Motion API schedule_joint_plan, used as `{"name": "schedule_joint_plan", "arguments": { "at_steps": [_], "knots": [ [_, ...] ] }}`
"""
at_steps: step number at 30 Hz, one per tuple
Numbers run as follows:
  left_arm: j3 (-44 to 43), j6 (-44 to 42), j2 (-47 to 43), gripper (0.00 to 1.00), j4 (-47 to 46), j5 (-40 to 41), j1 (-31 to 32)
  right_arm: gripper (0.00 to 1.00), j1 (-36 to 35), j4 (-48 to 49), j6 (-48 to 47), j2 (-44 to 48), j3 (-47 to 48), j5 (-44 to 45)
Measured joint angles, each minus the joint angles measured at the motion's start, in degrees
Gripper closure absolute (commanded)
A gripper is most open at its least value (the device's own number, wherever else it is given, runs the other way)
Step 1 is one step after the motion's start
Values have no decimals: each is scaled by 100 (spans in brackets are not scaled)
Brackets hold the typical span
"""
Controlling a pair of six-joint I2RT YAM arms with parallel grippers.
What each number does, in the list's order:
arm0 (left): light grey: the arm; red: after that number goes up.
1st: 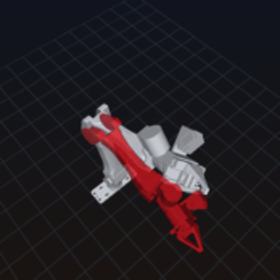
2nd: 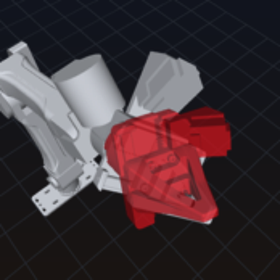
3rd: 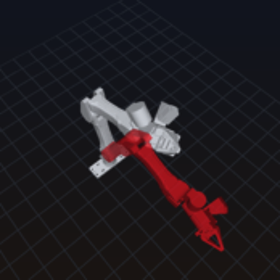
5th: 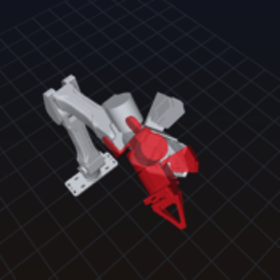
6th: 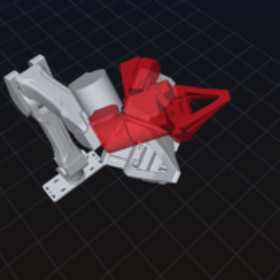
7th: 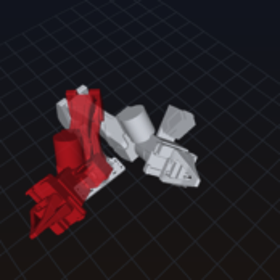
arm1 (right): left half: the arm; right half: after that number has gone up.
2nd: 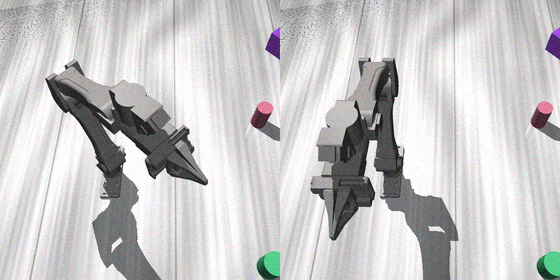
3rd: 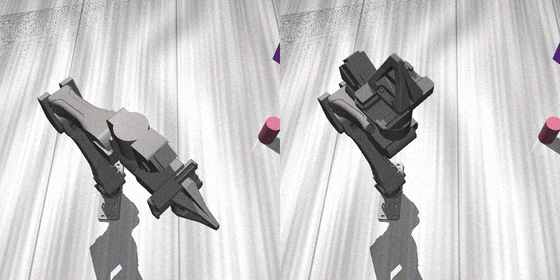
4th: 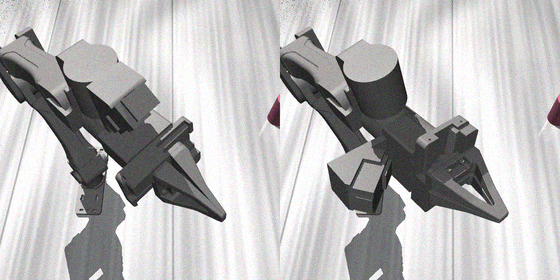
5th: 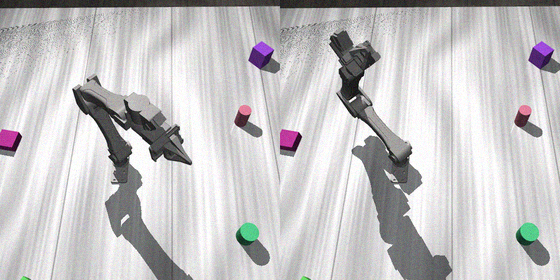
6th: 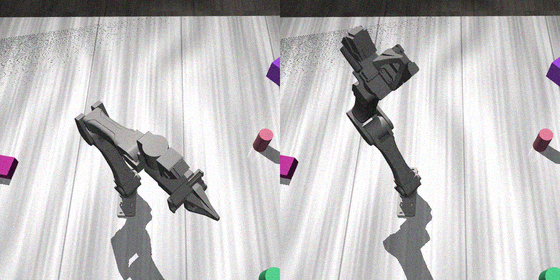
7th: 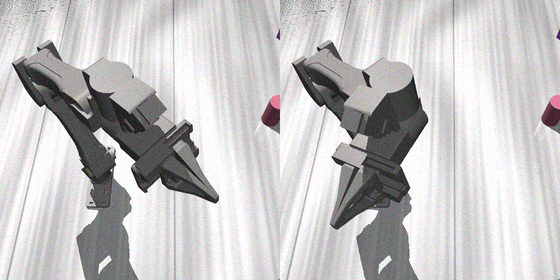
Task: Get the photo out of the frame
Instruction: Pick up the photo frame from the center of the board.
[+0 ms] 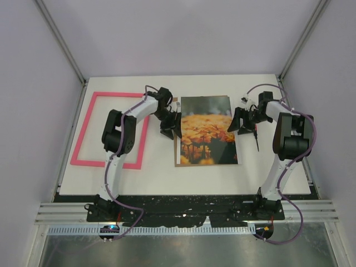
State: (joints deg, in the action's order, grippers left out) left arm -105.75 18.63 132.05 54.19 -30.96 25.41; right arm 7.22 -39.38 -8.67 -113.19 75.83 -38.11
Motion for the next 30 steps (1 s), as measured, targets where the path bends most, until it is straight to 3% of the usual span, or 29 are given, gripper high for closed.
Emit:
{"name": "schedule_joint_plan", "arguments": {
  "at_steps": [30],
  "knots": [
    [1718,1010,-625,47,-2302,-1296,-280,29,90,-413,-837,-313,376,-590]
  ]
}}
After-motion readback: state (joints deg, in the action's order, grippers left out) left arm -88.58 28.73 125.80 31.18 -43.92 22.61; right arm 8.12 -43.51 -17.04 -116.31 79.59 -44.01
